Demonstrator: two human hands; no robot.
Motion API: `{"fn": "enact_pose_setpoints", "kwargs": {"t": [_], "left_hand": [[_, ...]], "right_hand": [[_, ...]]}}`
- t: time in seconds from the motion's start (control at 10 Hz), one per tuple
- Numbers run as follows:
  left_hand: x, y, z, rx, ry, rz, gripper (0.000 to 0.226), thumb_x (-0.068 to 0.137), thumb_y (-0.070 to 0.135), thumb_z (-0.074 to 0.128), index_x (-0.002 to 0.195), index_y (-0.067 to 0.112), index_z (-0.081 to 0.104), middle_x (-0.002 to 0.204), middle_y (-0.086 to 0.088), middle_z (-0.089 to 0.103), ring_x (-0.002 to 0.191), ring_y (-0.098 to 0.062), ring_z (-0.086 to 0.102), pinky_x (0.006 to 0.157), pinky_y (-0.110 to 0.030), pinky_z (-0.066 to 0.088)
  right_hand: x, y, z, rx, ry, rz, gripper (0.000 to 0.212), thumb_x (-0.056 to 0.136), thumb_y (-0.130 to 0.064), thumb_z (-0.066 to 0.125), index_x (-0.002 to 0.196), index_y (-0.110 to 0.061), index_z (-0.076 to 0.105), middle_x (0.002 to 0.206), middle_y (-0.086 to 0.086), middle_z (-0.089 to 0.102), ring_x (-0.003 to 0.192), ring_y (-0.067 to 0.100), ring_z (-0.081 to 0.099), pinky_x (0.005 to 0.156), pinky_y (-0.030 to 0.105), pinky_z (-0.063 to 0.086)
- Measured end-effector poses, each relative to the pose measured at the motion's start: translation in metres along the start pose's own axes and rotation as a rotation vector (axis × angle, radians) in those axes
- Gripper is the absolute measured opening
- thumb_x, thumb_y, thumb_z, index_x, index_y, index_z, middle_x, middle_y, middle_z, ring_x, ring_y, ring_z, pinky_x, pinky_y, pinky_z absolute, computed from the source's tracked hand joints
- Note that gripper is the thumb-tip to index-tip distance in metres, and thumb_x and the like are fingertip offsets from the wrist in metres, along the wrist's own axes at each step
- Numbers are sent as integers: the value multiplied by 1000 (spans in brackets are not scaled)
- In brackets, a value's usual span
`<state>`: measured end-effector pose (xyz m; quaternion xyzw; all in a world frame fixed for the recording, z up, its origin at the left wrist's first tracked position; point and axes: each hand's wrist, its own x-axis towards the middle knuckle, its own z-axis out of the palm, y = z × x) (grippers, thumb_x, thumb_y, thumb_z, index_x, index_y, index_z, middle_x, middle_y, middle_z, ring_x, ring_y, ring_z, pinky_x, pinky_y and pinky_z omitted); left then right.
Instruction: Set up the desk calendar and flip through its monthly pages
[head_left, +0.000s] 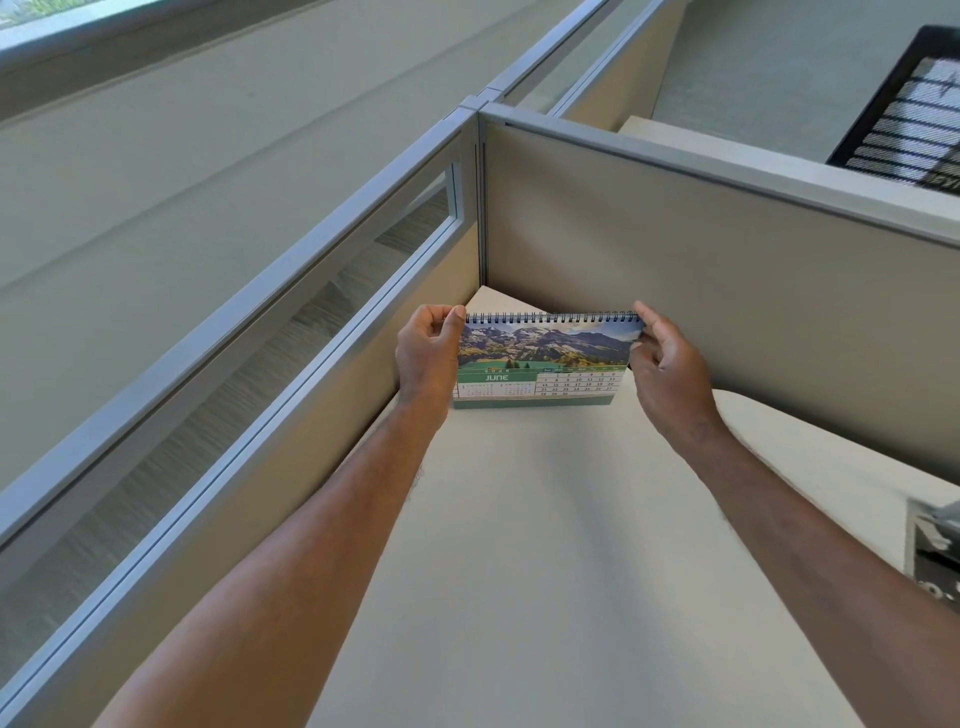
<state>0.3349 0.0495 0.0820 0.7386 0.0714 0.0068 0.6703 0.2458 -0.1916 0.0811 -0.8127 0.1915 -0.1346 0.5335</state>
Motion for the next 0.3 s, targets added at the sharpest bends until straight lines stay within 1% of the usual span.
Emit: {"fn": "enact_pose_setpoints", "kwargs": {"t": [0.1, 0.2, 0.3], "left_hand": [[-3, 0, -4, 90, -15, 109, 14, 105, 28, 60, 91, 26, 63, 87, 9, 69, 72, 7, 72, 53, -7, 51], [-6, -2, -6, 127, -32, 144, 8, 104, 27, 62, 104, 21, 66, 95, 10, 68, 77, 0, 74, 54, -9, 53], [-7, -3, -7, 232, -87, 134, 38, 102, 22, 65, 138, 16, 56, 132, -6, 60, 107, -19, 72, 77, -31, 66]], "right_hand": [[-2, 1, -2, 1, -36, -10, 62, 100, -6, 43, 159, -26, 37, 155, -2, 51, 138, 10, 52, 118, 34, 40], [-7, 2, -3, -17, -36, -11, 67, 98, -5, 44, 160, -27, 32, 162, -3, 43, 145, 12, 45, 121, 40, 36], [-12, 2, 2, -74, -23, -19, 71, 96, -6, 49, 161, -25, 29, 163, 2, 40, 149, 17, 40, 122, 46, 34]]}}
